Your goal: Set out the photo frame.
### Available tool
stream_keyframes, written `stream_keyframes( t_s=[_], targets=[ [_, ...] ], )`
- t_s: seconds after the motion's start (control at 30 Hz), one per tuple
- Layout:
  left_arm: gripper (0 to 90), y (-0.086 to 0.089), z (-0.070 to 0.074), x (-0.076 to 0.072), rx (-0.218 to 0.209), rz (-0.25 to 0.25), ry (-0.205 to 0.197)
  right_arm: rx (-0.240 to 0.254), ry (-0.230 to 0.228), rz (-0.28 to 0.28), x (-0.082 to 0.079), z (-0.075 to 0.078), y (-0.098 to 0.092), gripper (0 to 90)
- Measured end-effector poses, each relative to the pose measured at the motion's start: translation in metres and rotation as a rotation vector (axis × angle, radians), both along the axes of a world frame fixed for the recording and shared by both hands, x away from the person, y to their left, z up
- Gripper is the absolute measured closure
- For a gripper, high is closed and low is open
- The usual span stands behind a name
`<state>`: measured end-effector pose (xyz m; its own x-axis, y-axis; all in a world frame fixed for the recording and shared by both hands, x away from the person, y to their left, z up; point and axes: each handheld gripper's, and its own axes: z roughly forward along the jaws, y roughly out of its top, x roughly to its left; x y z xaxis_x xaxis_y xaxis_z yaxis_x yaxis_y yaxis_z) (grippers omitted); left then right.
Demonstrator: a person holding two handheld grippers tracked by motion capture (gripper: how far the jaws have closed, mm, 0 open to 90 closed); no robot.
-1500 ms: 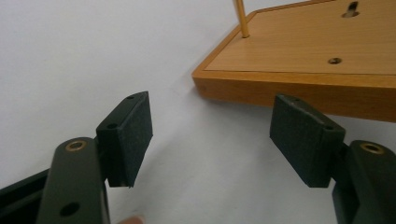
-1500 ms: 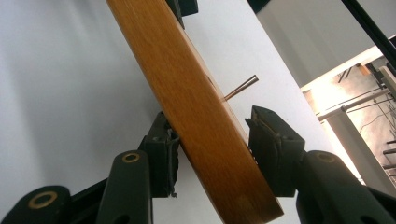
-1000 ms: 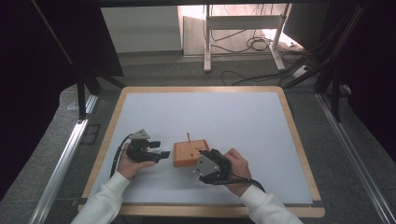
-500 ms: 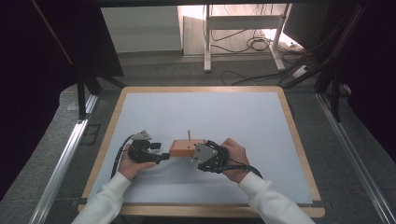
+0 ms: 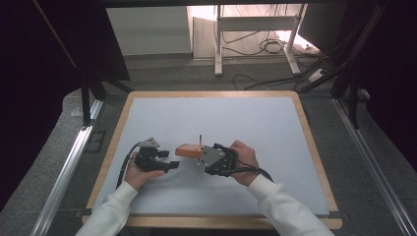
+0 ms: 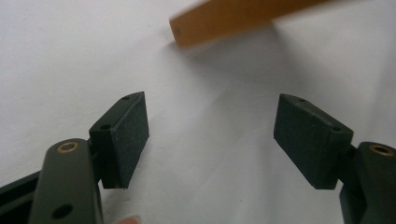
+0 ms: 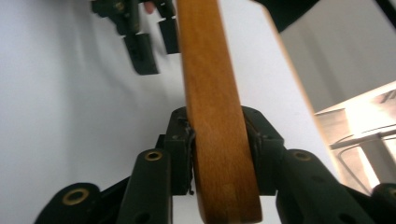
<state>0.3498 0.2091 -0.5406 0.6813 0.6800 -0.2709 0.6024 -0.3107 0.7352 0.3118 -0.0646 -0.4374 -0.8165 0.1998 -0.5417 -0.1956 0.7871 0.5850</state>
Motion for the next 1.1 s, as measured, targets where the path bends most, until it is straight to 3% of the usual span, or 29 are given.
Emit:
stream_keyframes(
  t_s=[0.43, 0.67, 0.9, 1.0, 1.1],
  targets=[
    [26.2, 0.0, 0.0, 0.0, 0.005, 0.003, -0.003, 0.068, 0.053, -0.008, 0.015, 0.014, -0.006, 69.5],
    [26.9, 0.001, 0.0, 0.0, -0.006, 0.012, -0.002, 0.088, 0.082, 0.019, 0.004, 0.022, -0.017, 69.4],
    [27.1, 0.0, 0.0, 0.001, -0.007, 0.005, 0.002, 0.108, 0.13, 0.083, -0.012, 0.029, -0.031, 69.3],
    [27.1, -0.001, 0.001, 0.001, -0.005, 0.008, -0.005, 0.123, 0.15, 0.102, -0.014, 0.029, -0.035, 69.2],
    [27.3, -0.001, 0.001, 0.0, -0.002, 0.006, -0.008, 0.148, 0.177, 0.087, -0.007, 0.029, -0.039, 69.0]
  ],
)
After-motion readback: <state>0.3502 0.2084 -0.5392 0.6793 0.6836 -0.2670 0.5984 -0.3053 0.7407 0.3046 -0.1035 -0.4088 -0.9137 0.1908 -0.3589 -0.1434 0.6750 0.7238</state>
